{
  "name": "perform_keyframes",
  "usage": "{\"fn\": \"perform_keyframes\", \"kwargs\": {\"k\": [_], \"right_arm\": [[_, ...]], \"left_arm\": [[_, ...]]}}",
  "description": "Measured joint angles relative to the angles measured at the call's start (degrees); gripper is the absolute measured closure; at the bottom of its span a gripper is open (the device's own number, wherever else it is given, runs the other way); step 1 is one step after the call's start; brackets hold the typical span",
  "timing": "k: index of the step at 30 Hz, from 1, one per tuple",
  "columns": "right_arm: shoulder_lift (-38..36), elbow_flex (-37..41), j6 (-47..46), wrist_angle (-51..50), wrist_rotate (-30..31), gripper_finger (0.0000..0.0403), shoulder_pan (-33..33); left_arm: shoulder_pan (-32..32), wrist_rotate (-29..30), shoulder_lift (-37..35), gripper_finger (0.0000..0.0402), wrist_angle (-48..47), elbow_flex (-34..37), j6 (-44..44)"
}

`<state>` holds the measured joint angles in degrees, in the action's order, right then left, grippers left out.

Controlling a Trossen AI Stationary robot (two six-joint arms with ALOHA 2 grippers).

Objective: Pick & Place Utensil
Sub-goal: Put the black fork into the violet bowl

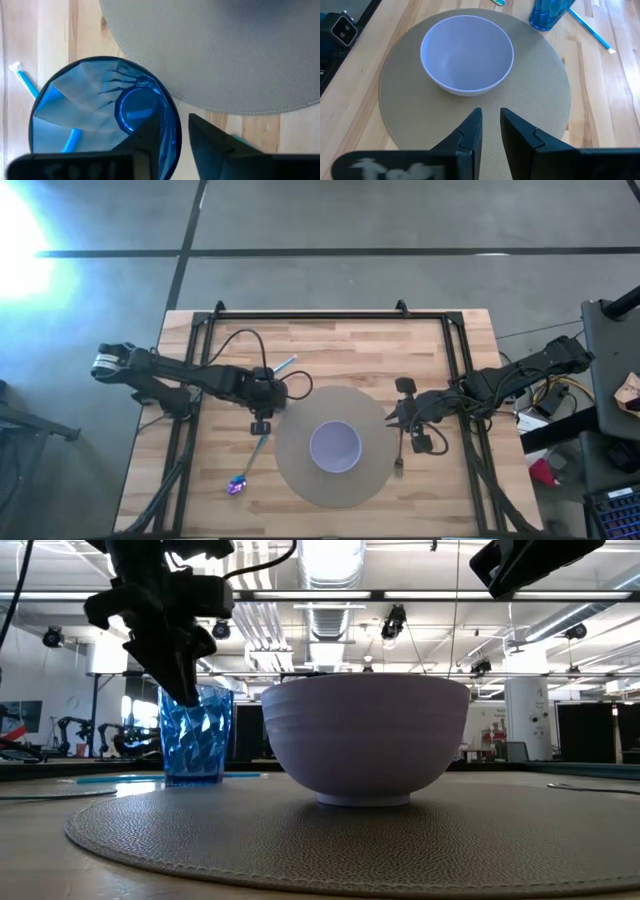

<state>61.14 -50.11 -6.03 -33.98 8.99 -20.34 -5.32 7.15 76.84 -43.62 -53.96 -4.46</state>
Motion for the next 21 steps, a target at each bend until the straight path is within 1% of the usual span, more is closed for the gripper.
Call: {"fn": "perform_keyframes", "kwargs": {"k": [5,11,16,21], "right_arm": [[0.0,0.0,0.1,0.0,0.0,0.033,0.0],[0.0,0.0,0.1,0.0,0.0,0.032,0.0],[0.0,0.0,0.0,0.0,0.0,0.0316,0.0],[0.0,0.0,-1.2,-0.1,0.0,0.0324,0.0]], "left_arm": [[0.0,0.1,-0.1,0.027,0.0,0.0,-0.2],[0.0,0.2,-0.4,0.0242,0.1,0.0,-0.3],[0.0,0.2,-1.8,0.0236,0.1,-0.1,-0.3],[0.0,0.2,-4.3,0.0236,0.0,-0.1,-0.3]]}}
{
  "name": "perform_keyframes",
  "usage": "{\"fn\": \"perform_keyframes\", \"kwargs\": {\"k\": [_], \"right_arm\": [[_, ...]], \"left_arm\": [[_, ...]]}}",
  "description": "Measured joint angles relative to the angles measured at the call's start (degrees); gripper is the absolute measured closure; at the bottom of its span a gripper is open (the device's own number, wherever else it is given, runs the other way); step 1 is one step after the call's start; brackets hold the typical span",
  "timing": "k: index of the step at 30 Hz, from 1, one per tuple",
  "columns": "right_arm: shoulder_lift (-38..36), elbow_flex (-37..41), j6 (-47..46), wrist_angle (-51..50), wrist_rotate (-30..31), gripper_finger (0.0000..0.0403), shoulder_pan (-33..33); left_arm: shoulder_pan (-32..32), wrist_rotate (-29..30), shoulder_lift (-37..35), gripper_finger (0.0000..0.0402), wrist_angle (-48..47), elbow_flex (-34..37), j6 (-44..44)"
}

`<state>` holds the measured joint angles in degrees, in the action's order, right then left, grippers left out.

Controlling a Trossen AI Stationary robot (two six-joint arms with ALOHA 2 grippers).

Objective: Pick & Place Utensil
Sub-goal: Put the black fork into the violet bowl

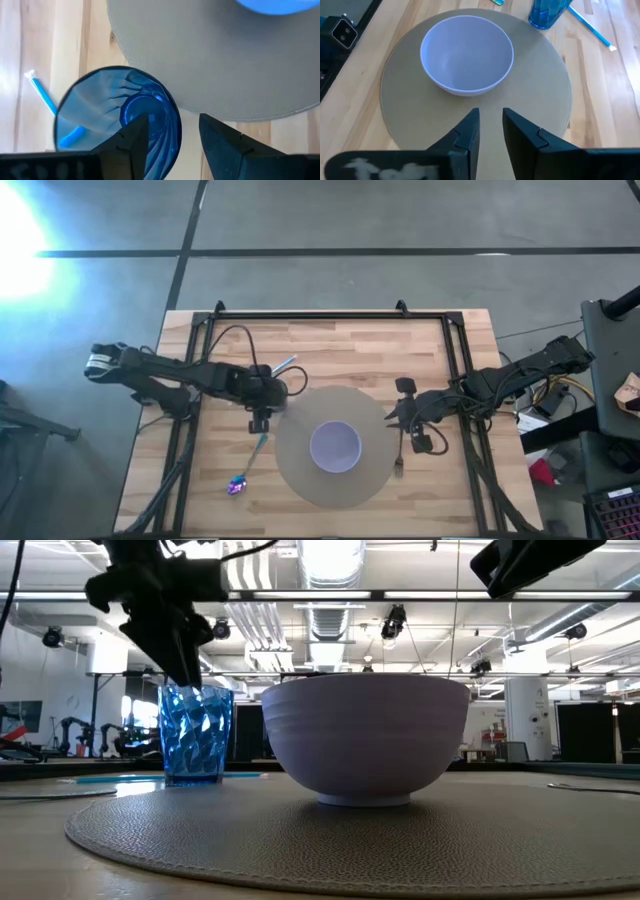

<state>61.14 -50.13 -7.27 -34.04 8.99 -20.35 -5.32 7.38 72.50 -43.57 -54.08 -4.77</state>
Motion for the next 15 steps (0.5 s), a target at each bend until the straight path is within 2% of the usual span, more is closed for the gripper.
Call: {"fn": "perform_keyframes", "kwargs": {"k": [8,15], "right_arm": [[0.0,0.0,-6.4,-0.3,-0.3,0.0334,0.0],[0.0,0.0,-16.0,-3.4,-6.5,0.0329,0.0]], "left_arm": [[0.0,0.0,-5.4,0.0236,0.1,0.0,1.7],[0.0,0.0,-9.4,0.0236,4.1,0.0,4.5]]}}
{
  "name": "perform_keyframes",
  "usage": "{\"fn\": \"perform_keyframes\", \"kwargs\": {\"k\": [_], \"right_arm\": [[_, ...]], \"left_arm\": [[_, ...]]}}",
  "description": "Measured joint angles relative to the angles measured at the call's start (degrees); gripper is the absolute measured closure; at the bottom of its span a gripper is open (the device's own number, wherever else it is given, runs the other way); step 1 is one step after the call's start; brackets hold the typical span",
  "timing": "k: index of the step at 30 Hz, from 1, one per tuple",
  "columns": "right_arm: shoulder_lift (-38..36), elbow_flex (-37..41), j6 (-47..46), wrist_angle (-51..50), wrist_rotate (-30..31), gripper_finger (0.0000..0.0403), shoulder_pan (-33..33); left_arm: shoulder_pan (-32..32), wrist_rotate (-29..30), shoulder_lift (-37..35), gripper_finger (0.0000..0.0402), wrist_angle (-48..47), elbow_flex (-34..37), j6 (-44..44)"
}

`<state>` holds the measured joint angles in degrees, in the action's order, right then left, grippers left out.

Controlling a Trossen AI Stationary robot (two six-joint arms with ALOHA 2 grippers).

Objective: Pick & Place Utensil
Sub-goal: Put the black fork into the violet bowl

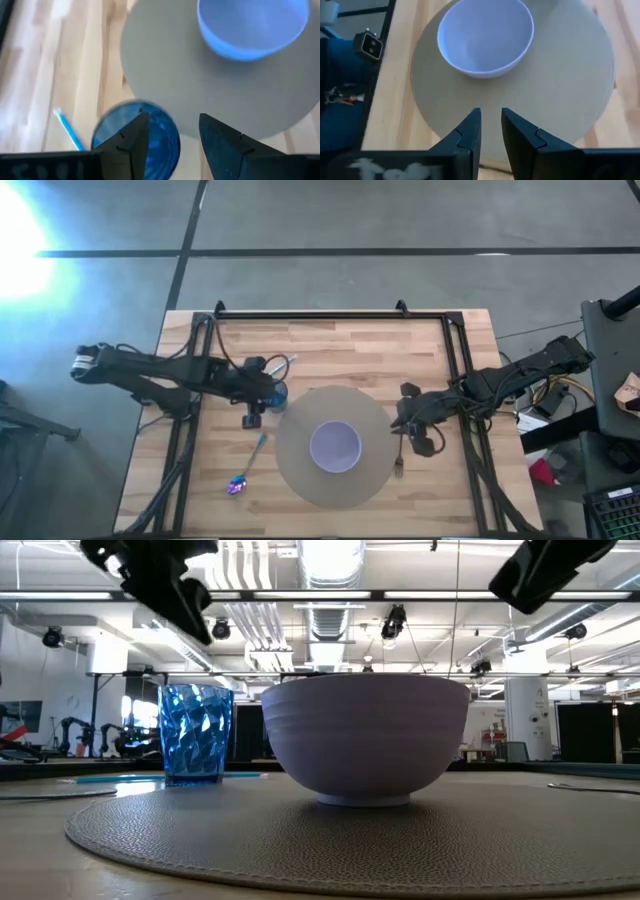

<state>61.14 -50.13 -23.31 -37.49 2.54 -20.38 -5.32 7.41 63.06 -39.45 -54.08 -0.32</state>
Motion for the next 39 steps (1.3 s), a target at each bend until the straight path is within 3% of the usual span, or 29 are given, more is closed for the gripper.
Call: {"fn": "perform_keyframes", "kwargs": {"k": [9,16,26,39], "right_arm": [[0.0,0.6,-6.9,-1.6,-4.6,0.0323,-2.1],[0.0,1.9,-13.8,-3.0,-4.0,0.0335,-5.3],[0.0,5.9,-45.9,-3.0,-4.4,0.0318,-5.6],[0.1,7.3,-66.4,-2.8,0.4,0.0285,-5.6]], "left_arm": [[-0.1,0.0,-0.9,0.0236,8.3,0.0,1.8],[-0.1,0.0,0.5,0.0236,9.1,0.0,0.7],[-0.1,0.0,0.9,0.0236,9.1,0.0,1.4],[-0.1,0.0,0.8,0.0236,9.0,0.0,5.9]]}}
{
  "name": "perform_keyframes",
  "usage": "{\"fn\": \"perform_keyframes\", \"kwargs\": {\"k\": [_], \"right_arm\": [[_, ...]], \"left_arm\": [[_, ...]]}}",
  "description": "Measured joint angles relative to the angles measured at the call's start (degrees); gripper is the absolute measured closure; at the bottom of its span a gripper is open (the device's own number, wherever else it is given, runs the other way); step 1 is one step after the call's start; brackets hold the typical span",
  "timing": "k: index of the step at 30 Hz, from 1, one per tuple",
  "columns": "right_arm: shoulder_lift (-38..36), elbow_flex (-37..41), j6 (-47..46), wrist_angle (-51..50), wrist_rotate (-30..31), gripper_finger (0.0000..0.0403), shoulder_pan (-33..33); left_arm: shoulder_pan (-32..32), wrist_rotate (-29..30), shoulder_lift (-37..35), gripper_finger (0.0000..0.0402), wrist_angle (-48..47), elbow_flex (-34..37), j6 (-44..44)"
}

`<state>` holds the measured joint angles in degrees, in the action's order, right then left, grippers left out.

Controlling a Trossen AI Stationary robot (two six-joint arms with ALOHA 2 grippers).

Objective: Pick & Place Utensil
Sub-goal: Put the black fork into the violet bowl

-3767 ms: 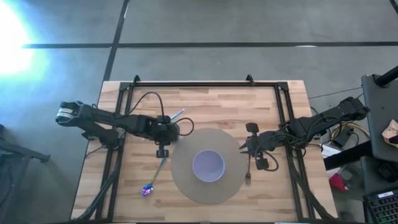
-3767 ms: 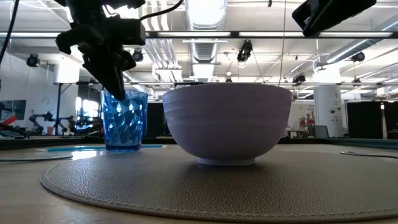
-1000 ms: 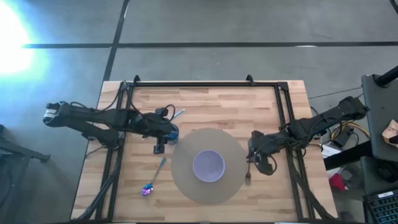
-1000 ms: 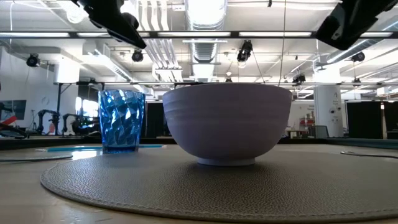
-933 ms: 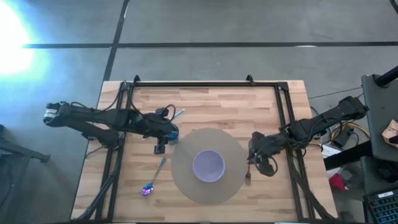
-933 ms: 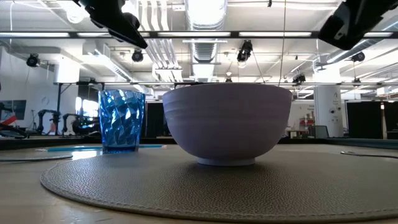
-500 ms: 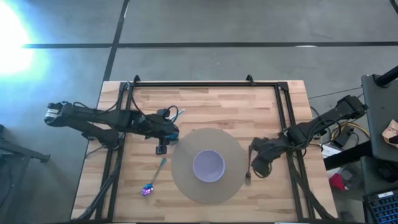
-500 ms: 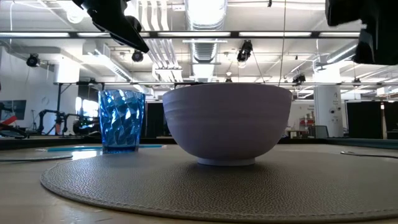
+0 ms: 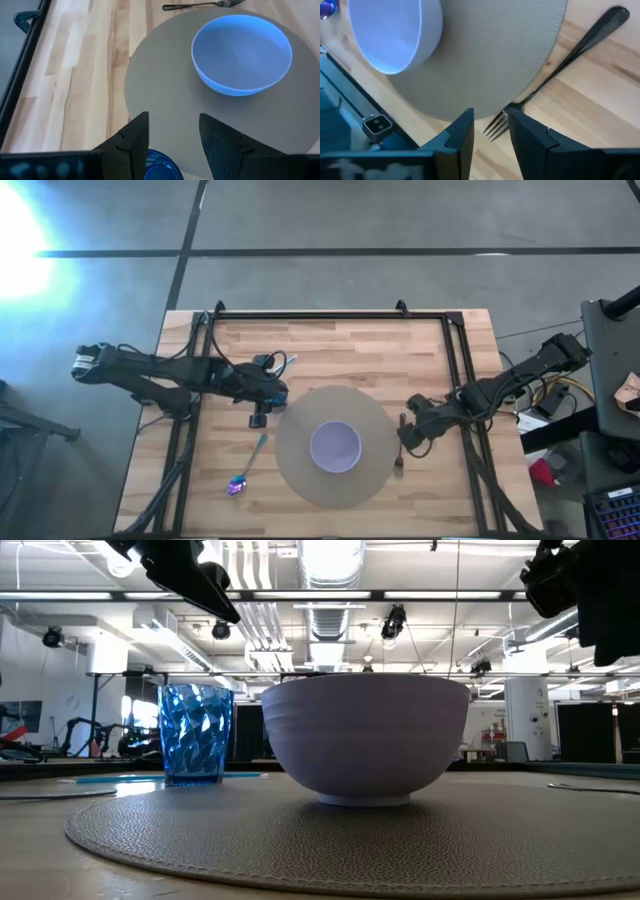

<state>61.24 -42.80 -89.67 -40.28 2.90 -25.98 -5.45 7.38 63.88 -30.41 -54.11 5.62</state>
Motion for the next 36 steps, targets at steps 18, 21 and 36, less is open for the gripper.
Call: {"fn": "perform_keyframes", "kwargs": {"k": [18,21,36], "right_arm": [[-0.1,-15.2,3.1,-7.6,-1.3,0.0261,1.4],[0.0,-18.9,4.8,-13.5,-1.2,0.0264,3.1],[0.0,-27.4,11.8,-20.2,-1.2,0.027,7.1]], "left_arm": [[0.0,0.0,0.0,0.0236,0.0,0.0,1.0],[0.0,0.0,0.0,0.0236,0.0,0.0,0.9],[0.0,0.0,0.0,0.0236,0.0,0.0,0.9]]}}
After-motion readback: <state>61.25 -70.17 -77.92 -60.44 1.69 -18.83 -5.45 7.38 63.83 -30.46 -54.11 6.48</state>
